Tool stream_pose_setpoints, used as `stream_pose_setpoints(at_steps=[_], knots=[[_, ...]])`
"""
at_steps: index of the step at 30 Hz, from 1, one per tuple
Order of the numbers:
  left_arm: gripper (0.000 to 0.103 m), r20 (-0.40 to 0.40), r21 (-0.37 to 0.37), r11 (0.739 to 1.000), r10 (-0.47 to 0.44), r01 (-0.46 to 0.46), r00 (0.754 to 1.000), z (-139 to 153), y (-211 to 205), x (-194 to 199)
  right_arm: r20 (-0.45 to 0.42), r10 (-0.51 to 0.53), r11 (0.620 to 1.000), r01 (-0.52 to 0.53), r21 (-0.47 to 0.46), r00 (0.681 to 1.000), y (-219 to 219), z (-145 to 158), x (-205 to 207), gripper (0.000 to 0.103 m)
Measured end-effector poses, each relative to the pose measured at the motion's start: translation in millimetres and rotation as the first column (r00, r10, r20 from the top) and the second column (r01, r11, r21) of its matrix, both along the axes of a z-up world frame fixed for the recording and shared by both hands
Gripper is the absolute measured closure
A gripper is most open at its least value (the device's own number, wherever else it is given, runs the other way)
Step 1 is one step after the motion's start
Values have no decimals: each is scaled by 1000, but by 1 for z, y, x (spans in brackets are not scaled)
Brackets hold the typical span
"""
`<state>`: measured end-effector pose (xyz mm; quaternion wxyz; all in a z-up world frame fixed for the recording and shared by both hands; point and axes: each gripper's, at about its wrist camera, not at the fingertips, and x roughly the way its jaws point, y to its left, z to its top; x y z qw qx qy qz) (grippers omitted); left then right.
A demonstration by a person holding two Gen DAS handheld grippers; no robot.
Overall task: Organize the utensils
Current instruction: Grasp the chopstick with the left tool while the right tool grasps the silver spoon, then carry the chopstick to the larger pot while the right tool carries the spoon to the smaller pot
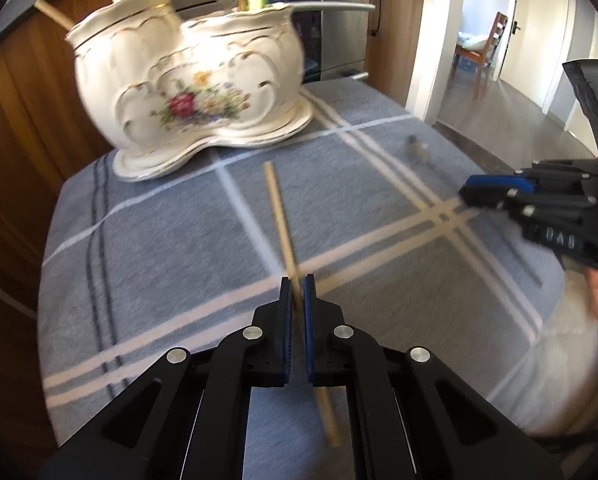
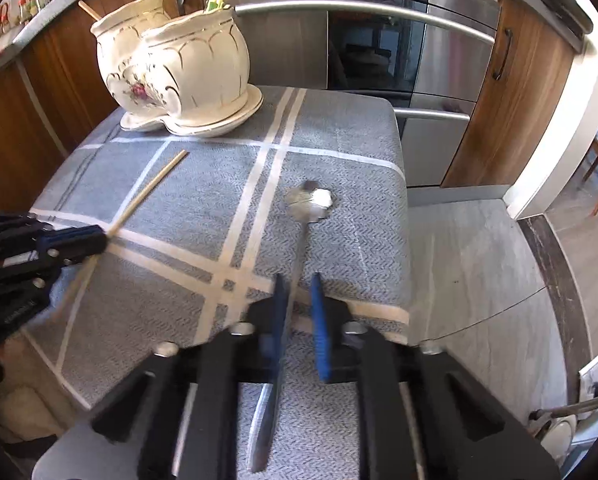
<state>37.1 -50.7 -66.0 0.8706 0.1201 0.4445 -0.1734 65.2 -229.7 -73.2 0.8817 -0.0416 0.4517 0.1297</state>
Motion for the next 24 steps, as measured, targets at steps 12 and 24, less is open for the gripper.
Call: stream_pose_setpoints(at_steps=[12, 24], knots=[[83, -10, 2, 999, 33, -33, 999, -1, -1, 13, -34, 1, 1000, 0, 12, 999, 2, 1, 17, 93], [98, 16, -14, 1000, 19, -18, 1000, -1, 8, 18, 26, 17, 1000, -17, -23, 1000, 13, 1, 17, 100]])
